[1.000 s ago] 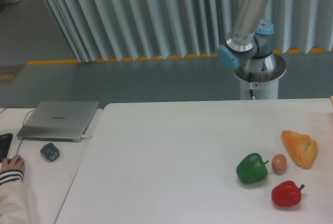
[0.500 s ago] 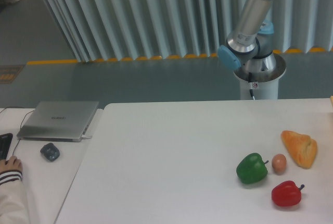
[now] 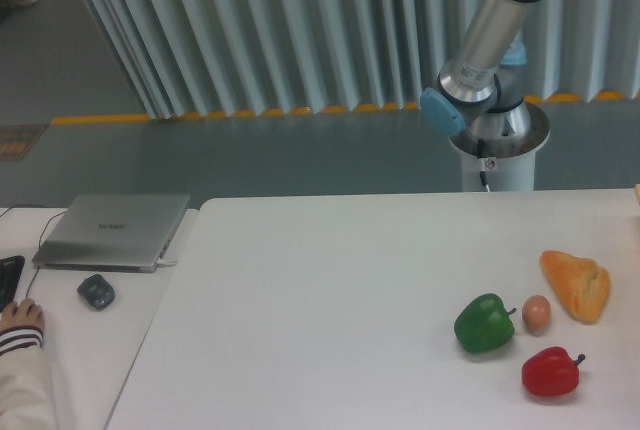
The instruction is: Place the yellow pepper on the table
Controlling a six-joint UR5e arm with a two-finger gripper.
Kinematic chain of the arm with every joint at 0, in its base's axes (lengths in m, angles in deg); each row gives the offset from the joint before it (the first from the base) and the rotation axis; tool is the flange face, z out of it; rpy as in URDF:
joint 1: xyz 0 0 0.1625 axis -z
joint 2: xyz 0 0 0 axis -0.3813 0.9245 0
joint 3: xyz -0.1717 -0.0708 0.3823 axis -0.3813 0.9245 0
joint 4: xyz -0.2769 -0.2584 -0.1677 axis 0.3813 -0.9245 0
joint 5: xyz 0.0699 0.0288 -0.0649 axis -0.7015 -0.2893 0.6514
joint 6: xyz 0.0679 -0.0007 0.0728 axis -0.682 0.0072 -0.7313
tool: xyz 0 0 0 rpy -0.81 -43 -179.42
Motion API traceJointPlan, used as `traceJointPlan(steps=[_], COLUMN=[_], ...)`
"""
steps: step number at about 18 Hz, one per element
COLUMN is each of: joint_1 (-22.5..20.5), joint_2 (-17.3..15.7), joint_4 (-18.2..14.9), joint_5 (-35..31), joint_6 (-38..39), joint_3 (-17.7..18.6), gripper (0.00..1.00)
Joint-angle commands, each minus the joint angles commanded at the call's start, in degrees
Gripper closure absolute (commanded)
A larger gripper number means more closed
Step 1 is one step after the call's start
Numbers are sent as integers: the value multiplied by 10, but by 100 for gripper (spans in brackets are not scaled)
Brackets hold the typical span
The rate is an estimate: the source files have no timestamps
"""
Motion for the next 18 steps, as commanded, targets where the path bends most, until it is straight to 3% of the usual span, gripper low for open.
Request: traceJointPlan(steps=[1, 2, 10, 14, 18], joint_1=[1, 4, 11, 32, 41], joint_2=[-3, -4, -18, -33, -54], joint_4=[-3, -5, -26, -107, -154], joint_5=[-1, -2, -2, 3, 38], joint_6=[15, 27, 68, 139, 197], joint_3=[0, -1, -3, -38, -46], gripper=[50, 54, 59, 59, 60])
